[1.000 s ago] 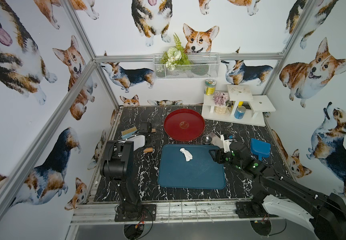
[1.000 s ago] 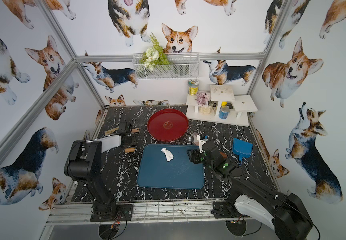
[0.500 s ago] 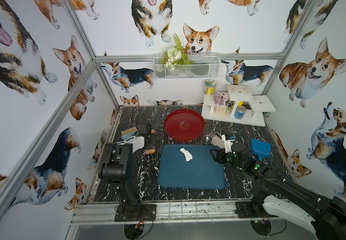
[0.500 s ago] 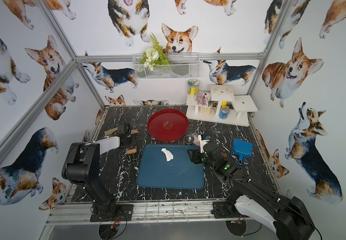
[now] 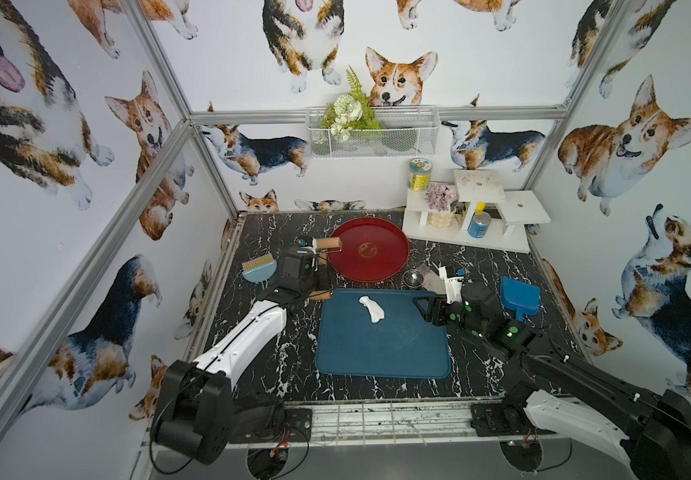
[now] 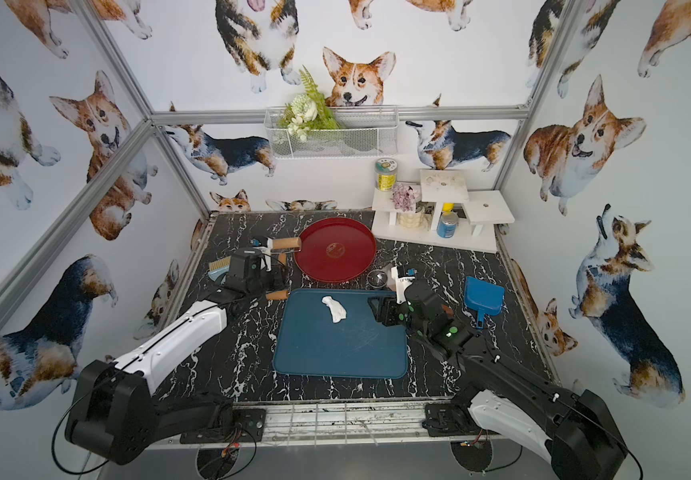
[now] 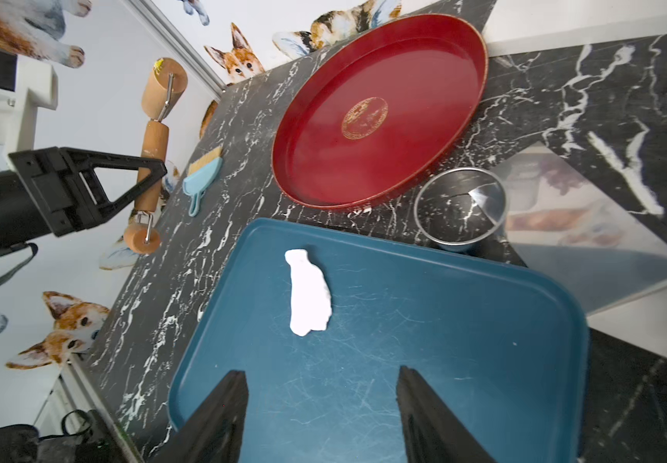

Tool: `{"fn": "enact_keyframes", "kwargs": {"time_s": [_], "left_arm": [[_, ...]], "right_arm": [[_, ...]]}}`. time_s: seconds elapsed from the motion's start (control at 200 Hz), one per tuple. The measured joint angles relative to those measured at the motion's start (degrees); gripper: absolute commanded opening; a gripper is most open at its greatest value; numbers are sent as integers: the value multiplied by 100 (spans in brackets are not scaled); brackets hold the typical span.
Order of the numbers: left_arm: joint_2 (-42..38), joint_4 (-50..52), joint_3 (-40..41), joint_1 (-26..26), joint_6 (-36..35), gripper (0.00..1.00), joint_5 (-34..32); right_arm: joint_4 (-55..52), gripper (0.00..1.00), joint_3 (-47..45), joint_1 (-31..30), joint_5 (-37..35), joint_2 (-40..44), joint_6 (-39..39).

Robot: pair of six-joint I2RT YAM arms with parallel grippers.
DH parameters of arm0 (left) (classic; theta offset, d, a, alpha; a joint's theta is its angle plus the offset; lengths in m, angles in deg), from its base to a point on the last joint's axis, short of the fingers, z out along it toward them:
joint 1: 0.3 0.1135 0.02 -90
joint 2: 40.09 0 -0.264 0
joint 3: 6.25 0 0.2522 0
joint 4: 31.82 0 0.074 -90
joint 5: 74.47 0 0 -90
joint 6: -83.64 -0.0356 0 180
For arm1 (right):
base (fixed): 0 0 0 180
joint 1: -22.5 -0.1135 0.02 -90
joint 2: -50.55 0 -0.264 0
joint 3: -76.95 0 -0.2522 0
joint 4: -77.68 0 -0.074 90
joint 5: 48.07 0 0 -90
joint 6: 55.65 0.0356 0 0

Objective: Roll out the dumpling wrappers from the dough
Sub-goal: Pick up the rolling pin from the center of the board.

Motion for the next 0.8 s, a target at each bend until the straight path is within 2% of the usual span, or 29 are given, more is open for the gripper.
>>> {"fn": "enact_keyframes", "kwargs": {"time_s": [0.12,0.315,0.681,0.701,0.801], "left_arm": [[-608,-72,216,-542,2,0,92],[-1257,-326,551,-1064,9,0,122],[-1556,-896,957,-2011,260,0,-181],[-1554,-949,966,-2063,282,0,-205],[-1545,-1281,1049,-2334,378,0,-407]], "right_arm": [[157,66,151,-262,258,-131,168],[398,67,492,-645,476,-229,374],[1375,64,431,-1088,531,-313,1051],[1392,60,439,-1102,511,-337,1060],[1604,56,468,-1147,376,-468,1215]]}}
